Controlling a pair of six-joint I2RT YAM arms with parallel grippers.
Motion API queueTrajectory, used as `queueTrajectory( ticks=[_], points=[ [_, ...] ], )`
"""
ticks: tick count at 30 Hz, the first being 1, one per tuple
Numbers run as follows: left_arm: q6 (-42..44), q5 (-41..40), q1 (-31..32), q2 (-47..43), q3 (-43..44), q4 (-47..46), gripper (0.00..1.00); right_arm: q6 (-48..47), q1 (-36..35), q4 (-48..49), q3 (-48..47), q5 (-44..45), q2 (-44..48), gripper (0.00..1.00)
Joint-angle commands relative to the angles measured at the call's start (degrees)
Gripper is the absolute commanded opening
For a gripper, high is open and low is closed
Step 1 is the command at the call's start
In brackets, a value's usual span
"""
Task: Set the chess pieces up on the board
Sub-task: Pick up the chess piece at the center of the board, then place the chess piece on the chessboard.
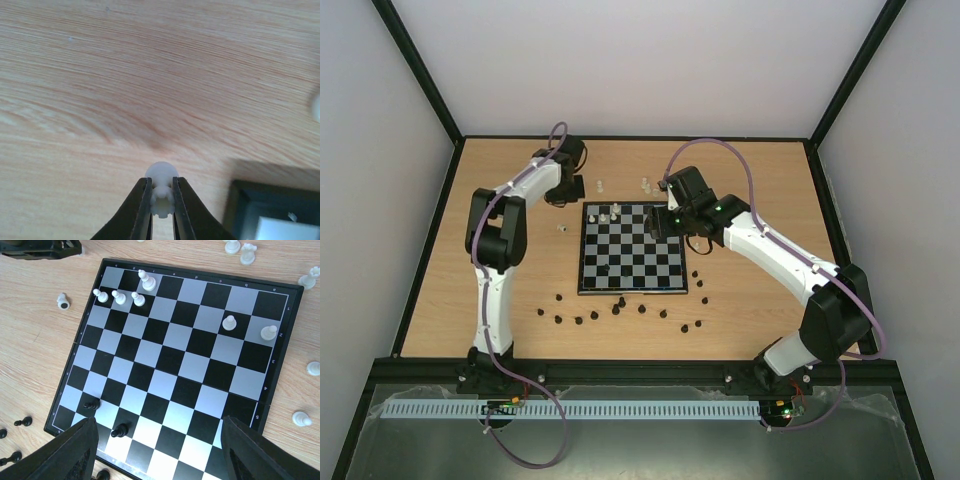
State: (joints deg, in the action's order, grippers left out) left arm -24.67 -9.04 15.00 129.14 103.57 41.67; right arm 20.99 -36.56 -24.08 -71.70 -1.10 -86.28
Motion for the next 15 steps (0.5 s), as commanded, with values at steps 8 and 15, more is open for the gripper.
queueTrajectory(
  ticks=[8, 15],
  points=[
    [0.5, 2.33, 7.38, -9.07, -1.88, 3.49, 0.1, -0.16, -0.62, -0.26, 0.52, -0.13, -0.12, 0.68],
    [0.33, 3.29, 9.42, -6.41, -1.12, 3.25, 0.11, -0.16, -0.64, -0.35, 0.51, -0.11, 0.19, 0.68]
  ],
)
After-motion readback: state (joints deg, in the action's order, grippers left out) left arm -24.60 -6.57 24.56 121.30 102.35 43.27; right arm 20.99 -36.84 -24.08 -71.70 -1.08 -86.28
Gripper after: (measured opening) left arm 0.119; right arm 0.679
